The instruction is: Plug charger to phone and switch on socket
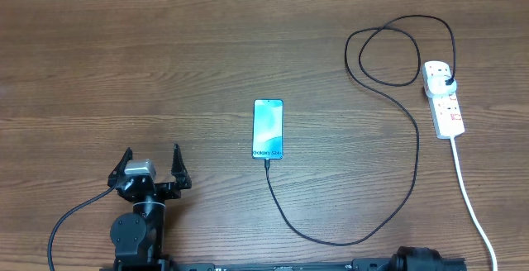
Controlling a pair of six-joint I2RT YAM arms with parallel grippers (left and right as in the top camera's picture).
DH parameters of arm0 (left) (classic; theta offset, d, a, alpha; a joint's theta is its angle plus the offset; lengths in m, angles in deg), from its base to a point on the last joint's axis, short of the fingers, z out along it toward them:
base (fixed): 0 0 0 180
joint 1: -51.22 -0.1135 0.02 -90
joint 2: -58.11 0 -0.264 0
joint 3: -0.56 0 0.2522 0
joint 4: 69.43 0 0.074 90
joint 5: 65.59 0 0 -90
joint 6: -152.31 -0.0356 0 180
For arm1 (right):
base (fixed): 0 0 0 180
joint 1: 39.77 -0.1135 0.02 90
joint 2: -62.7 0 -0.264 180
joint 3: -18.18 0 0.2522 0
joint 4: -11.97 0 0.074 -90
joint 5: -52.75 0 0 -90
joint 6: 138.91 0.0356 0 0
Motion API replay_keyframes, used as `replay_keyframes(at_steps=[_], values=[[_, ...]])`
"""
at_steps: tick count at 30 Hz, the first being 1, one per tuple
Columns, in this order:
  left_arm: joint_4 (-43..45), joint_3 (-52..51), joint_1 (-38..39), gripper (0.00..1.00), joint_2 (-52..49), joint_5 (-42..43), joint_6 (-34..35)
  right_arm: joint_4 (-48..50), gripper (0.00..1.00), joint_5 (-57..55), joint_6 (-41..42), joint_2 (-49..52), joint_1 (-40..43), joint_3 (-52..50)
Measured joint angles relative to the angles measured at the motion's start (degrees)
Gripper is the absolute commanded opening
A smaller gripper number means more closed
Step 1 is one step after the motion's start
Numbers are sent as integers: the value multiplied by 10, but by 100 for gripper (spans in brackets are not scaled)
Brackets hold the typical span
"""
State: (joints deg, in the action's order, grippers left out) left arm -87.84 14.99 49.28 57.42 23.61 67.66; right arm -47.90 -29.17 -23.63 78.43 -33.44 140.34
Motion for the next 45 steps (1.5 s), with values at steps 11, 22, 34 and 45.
replay_keyframes(at_steps=[11, 22, 34, 45], values=[[0, 0, 0, 100, 0, 0, 0, -29, 82, -10, 0, 0, 29, -1], [0, 0, 0, 100, 0, 0, 0, 37, 82, -10, 0, 0, -38, -1], [0, 0, 0, 100, 0, 0, 0, 46, 89, -14, 0, -119, -54, -87], [0, 0, 0, 100, 0, 0, 0, 48, 100, -17, 0, -154, -66, -163]])
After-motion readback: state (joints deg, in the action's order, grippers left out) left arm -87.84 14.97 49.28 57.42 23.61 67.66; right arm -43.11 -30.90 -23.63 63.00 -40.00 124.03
